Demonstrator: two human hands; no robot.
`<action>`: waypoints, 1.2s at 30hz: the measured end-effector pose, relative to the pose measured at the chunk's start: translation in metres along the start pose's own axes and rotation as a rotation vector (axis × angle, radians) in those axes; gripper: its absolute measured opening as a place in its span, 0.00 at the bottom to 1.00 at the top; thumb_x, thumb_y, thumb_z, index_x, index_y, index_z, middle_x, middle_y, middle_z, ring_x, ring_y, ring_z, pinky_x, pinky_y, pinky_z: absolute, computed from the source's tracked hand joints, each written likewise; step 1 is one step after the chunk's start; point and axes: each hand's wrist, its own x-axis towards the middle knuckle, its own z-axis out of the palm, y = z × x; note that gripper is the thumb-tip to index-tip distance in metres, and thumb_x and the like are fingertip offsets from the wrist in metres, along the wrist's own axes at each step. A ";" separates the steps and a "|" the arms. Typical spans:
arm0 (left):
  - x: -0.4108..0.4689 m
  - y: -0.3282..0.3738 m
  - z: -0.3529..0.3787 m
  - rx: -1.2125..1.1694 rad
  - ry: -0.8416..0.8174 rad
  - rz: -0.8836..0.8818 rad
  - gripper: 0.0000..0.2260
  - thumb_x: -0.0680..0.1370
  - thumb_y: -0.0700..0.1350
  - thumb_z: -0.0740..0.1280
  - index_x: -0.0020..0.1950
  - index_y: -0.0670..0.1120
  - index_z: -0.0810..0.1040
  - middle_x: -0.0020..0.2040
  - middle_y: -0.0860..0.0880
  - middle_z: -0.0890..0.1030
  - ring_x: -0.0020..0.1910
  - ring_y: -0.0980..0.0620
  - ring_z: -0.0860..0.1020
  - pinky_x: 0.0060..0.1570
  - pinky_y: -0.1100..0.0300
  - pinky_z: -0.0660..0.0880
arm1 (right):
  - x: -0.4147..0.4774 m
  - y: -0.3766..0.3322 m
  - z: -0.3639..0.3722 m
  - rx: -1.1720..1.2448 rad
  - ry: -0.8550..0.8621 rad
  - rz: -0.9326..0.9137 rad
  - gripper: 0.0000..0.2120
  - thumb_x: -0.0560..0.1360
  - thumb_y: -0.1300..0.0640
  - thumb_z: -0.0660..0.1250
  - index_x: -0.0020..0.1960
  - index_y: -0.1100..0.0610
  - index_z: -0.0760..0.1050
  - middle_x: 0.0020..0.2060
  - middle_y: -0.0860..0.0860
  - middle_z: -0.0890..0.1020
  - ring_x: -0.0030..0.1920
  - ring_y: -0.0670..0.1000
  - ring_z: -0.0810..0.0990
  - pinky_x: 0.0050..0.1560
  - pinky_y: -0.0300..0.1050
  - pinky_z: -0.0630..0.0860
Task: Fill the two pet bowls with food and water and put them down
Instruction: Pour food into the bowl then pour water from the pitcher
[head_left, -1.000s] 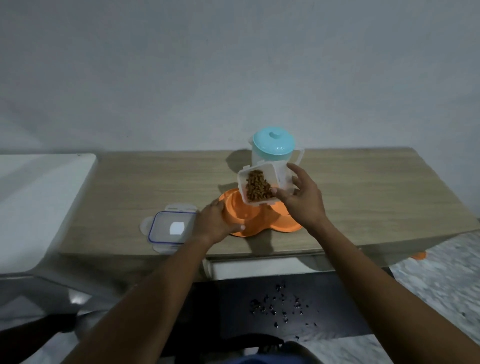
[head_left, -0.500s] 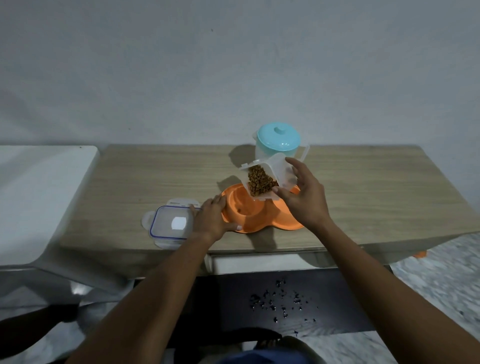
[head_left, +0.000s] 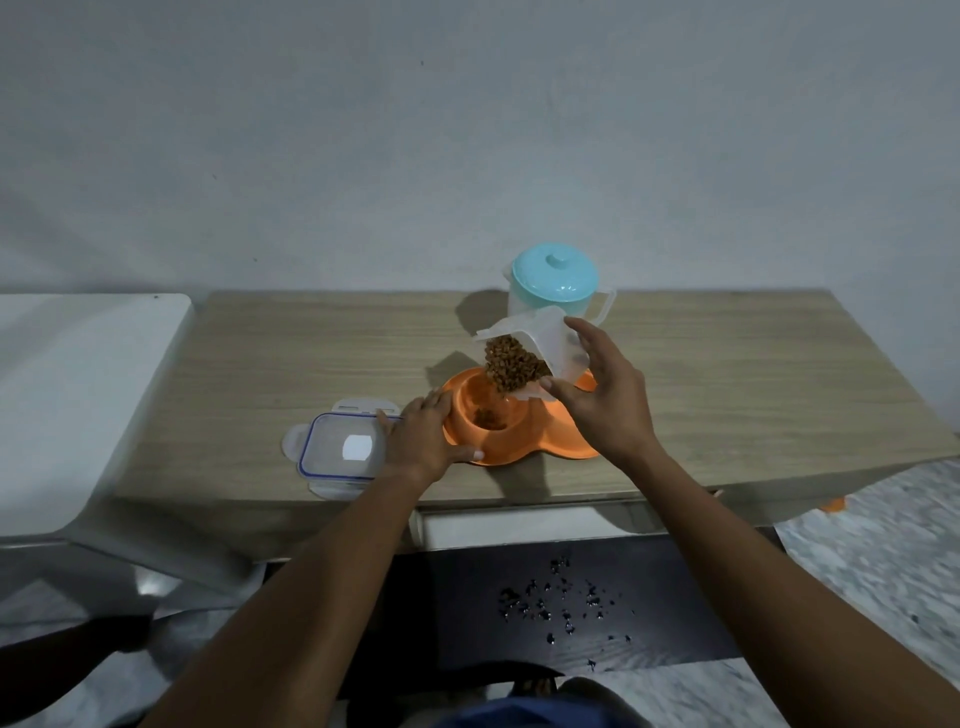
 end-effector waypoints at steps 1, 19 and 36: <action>0.000 0.000 0.000 -0.001 -0.003 -0.001 0.46 0.66 0.66 0.74 0.78 0.53 0.59 0.75 0.51 0.67 0.75 0.47 0.64 0.70 0.28 0.44 | -0.001 0.000 0.000 0.008 0.000 0.002 0.34 0.70 0.58 0.80 0.72 0.45 0.72 0.61 0.40 0.78 0.65 0.44 0.77 0.63 0.37 0.75; 0.000 0.000 0.000 0.006 -0.013 0.000 0.48 0.66 0.67 0.74 0.79 0.53 0.58 0.77 0.51 0.65 0.76 0.47 0.62 0.70 0.26 0.45 | -0.001 -0.002 -0.003 0.080 0.015 0.059 0.34 0.69 0.58 0.80 0.72 0.46 0.72 0.62 0.42 0.78 0.65 0.43 0.76 0.67 0.49 0.76; -0.004 0.000 -0.002 -0.003 0.000 0.001 0.45 0.67 0.66 0.74 0.78 0.53 0.60 0.76 0.51 0.66 0.75 0.48 0.63 0.71 0.27 0.45 | -0.001 0.001 -0.004 0.594 0.114 0.460 0.32 0.74 0.63 0.76 0.75 0.53 0.68 0.63 0.60 0.80 0.58 0.56 0.85 0.52 0.53 0.85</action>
